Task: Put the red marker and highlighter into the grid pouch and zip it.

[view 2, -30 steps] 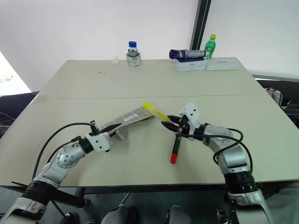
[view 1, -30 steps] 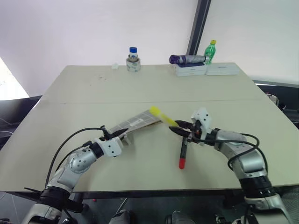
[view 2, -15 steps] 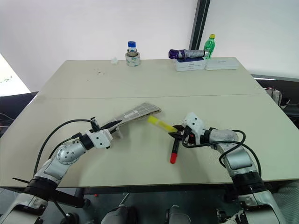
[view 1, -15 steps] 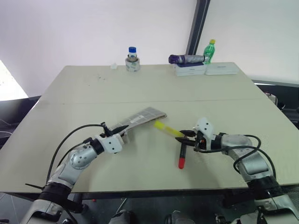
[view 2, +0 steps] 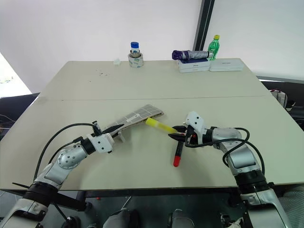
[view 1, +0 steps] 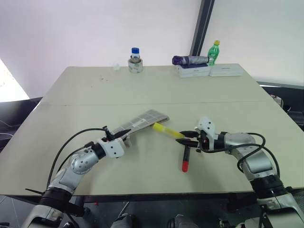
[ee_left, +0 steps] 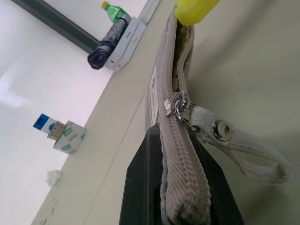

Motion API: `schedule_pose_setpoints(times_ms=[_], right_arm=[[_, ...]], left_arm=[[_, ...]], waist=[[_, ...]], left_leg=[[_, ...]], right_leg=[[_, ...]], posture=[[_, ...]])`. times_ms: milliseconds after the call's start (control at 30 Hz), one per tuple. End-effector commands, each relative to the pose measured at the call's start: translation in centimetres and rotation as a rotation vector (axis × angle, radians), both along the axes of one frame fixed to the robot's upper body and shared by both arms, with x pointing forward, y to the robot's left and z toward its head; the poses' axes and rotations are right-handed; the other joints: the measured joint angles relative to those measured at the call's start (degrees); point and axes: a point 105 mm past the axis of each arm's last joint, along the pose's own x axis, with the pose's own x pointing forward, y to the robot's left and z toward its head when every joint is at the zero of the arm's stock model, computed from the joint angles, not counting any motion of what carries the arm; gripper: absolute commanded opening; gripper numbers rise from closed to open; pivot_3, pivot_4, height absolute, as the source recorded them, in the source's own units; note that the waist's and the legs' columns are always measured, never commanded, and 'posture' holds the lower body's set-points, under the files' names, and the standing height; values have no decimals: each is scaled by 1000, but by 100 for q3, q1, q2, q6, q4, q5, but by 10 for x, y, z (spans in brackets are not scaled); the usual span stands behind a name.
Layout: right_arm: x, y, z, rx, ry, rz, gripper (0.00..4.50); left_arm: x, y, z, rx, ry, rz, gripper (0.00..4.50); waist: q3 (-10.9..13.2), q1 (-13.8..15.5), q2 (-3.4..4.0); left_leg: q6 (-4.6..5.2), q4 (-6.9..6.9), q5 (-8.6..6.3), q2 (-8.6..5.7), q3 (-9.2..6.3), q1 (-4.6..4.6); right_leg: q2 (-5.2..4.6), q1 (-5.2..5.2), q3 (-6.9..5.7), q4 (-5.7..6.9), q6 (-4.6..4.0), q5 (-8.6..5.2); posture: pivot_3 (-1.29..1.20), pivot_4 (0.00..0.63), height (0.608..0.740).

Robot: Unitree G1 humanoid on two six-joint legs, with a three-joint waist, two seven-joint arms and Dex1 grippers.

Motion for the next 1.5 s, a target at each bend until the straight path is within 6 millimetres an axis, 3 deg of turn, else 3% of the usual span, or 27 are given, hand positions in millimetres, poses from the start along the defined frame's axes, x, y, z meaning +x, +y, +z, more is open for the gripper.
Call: schedule_pose_setpoints(times_ms=[33, 333, 500, 633, 800, 967, 1167, 1267, 1500], right_arm=[[2, 1, 17, 11, -71, 11, 850], [12, -8, 8, -25, -68, -61, 850], [21, -4, 9, -32, -78, -82, 850], [22, 5, 12, -61, -85, -59, 850], [27, 16, 4, -295, -171, 11, 850], [26, 31, 9, -413, -309, 132, 850], [22, 58, 14, -420, -392, 225, 850], [19, 67, 16, -342, -377, 228, 850], [20, 67, 12, -393, -506, 309, 850]], left_arm=[[0, 0, 15, -17, -53, -4, 0], [-1, -3, 15, -23, -52, -14, 0], [-4, -5, 12, -7, -50, -29, 0], [-7, -7, 9, 52, -54, -61, 0], [-8, -10, 8, 132, -77, -104, 0], [-8, -12, 10, 162, -93, -134, 0], [-14, -24, 7, 148, -74, -197, 0], [-15, -28, 9, 129, -75, -213, 0], [-20, -34, 12, 116, -76, -258, 0]], waist=[[0, 1, 0], [0, 4, 0], [0, -5, 0], [0, -8, 0], [0, -5, 0], [0, -1, 0], [0, -12, 0], [0, 1, 0], [0, -10, 0]], left_leg=[[0, 0, 0, 0, 0, 0], [0, 2, 1, 0, 1, 0], [-1, 1, 1, 0, 3, 0], [-6, 1, 4, 1, 3, 0], [-2, 1, 1, 1, 4, 0], [-10, 4, 6, 0, 6, -1], [-38, 3, 23, 1, 9, -1], [-38, 4, 23, 1, 9, -2], [-38, 6, 23, 0, 9, -1]], right_leg=[[0, 0, 0, 0, 0, 0], [0, 0, 0, 0, 0, 0], [1, 0, 0, 2, 0, 0], [1, -1, 0, 2, 0, 0], [0, -2, 0, 2, 0, 0], [-1, -2, 0, 3, 0, 0], [1, -4, 0, 4, 0, 0], [1, -4, 0, 4, 0, 0], [2, -2, 0, 5, 0, 0]], posture=[[0, 150, 740], [0, 150, 740], [0, 150, 740], [0, 150, 740], [0, 150, 740], [0, 150, 740], [0, 150, 740], [0, 150, 740], [0, 150, 740]])
